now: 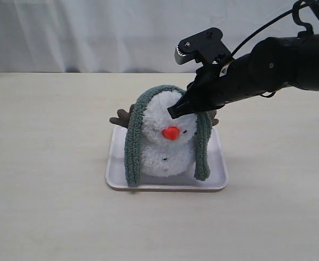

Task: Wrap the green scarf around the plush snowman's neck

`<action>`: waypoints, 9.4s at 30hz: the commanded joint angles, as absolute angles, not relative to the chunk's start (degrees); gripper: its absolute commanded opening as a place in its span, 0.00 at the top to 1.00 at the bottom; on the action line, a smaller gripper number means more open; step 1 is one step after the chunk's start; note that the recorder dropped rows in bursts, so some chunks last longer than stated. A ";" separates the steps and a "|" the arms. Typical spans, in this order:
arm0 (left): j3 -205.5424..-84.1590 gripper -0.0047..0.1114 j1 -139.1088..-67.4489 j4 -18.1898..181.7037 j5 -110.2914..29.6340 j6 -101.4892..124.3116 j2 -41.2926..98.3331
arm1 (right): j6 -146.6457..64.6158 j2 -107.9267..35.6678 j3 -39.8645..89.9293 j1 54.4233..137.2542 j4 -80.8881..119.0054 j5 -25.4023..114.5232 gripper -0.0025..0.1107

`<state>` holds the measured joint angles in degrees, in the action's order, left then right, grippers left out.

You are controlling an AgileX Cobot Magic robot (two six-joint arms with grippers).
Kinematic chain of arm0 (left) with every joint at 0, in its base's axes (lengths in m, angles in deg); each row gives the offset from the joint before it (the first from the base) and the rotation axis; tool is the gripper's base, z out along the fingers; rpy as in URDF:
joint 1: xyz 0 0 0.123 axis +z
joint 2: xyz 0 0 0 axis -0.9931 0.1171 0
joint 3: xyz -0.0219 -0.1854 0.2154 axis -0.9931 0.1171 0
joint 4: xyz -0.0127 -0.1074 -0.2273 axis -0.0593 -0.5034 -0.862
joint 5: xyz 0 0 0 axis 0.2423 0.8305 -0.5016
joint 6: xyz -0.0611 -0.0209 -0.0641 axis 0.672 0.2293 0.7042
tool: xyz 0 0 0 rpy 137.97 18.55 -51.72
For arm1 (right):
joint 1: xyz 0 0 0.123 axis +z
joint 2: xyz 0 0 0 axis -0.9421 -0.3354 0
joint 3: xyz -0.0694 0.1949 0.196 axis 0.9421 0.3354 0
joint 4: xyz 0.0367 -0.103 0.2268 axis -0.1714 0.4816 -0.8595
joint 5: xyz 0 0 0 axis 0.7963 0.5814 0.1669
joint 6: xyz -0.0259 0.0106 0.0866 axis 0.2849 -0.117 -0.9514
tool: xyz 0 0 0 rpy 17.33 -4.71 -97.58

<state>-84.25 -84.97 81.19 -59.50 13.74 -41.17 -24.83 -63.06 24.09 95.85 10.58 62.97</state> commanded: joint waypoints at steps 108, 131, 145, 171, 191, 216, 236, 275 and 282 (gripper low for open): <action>-84.16 0.96 -85.31 81.23 -58.88 13.75 -41.29 | -121.98 -74.89 26.62 123.75 68.15 66.90 0.44; -84.16 0.96 -85.31 81.23 -58.88 13.75 -41.29 | -127.31 -77.90 26.62 122.54 76.91 67.14 0.93; -84.16 0.96 -85.31 81.23 -58.88 13.75 -41.29 | -91.40 -67.73 26.62 122.54 52.04 81.93 0.94; -84.16 0.96 -85.31 81.23 -58.88 13.75 -41.29 | -81.45 -65.68 30.93 122.54 48.18 96.35 0.94; -84.16 0.96 -85.31 81.23 -58.88 13.75 -41.29 | -84.40 -67.13 34.95 122.54 50.37 79.50 0.94; -84.16 0.96 -85.31 81.23 -58.88 13.75 -41.29 | -80.00 -55.40 34.69 122.54 45.60 91.21 0.38; -84.16 0.96 -85.31 81.23 -58.88 13.75 -41.29 | -81.67 -51.52 39.66 106.16 46.87 75.88 0.38; -84.16 0.96 -85.31 81.23 -58.88 13.75 -41.29 | -68.07 -63.34 54.28 87.89 49.55 31.79 0.49; -84.16 0.96 -85.31 81.23 -58.88 13.75 -41.29 | -71.68 -67.17 54.28 87.89 51.52 25.67 0.74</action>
<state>-84.25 -84.97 81.19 -59.60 13.74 -41.17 -70.13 -65.97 54.46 88.06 49.76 28.19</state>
